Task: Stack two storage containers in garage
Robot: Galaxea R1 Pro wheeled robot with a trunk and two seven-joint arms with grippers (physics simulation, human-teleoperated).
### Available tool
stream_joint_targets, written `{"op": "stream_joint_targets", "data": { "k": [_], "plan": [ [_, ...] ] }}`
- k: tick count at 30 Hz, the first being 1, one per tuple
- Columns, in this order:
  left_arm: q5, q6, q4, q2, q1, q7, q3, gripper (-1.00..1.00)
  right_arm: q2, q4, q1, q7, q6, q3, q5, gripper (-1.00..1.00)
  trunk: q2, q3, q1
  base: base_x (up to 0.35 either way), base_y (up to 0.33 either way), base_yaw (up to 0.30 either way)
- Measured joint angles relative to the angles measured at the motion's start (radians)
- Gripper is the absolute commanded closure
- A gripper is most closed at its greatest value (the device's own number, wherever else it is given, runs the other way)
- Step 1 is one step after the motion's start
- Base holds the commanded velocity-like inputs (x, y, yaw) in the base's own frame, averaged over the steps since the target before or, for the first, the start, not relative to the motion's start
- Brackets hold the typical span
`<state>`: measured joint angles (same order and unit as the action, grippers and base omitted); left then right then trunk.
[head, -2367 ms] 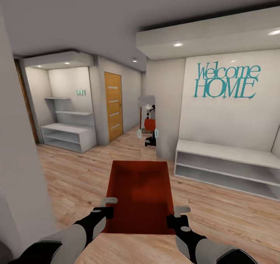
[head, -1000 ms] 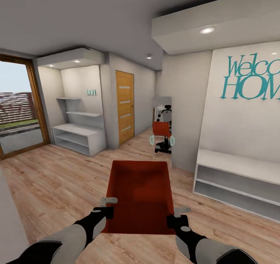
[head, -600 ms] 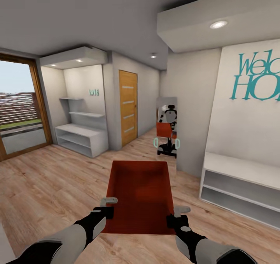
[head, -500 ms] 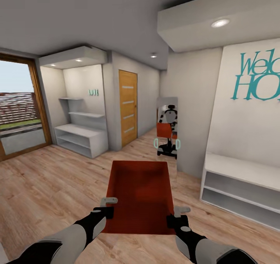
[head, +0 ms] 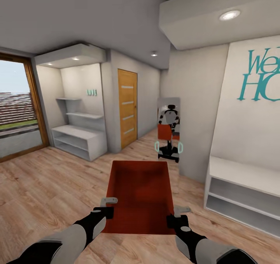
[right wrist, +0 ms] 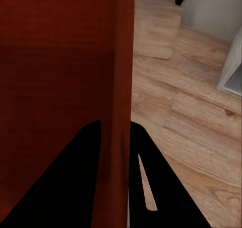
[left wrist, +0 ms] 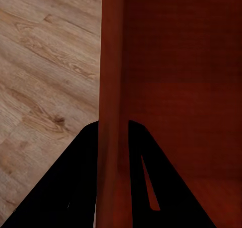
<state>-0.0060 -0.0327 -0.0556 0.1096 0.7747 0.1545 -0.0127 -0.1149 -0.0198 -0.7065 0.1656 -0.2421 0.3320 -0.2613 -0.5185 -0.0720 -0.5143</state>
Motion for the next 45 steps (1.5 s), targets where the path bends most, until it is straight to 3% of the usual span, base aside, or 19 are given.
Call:
{"op": "stream_joint_targets", "data": {
  "k": [13,36,45],
  "plan": [
    [0.0,0.0,0.0,0.0,0.0,0.0,0.0,1.0,0.0,0.0,0.0,0.0,0.0,0.0,0.0,1.0,0.0,0.0,0.0,0.322,0.0,0.022],
    [0.0,0.0,0.0,0.0,0.0,0.0,0.0,1.0,0.0,0.0,0.0,0.0,0.0,0.0,0.0,1.0,0.0,0.0,0.0,0.322,0.0,0.255],
    [0.0,0.0,0.0,0.0,0.0,0.0,0.0,1.0,0.0,0.0,0.0,0.0,0.0,0.0,0.0,1.0,0.0,0.0,0.0,0.322,0.0,0.045]
  ]
}}
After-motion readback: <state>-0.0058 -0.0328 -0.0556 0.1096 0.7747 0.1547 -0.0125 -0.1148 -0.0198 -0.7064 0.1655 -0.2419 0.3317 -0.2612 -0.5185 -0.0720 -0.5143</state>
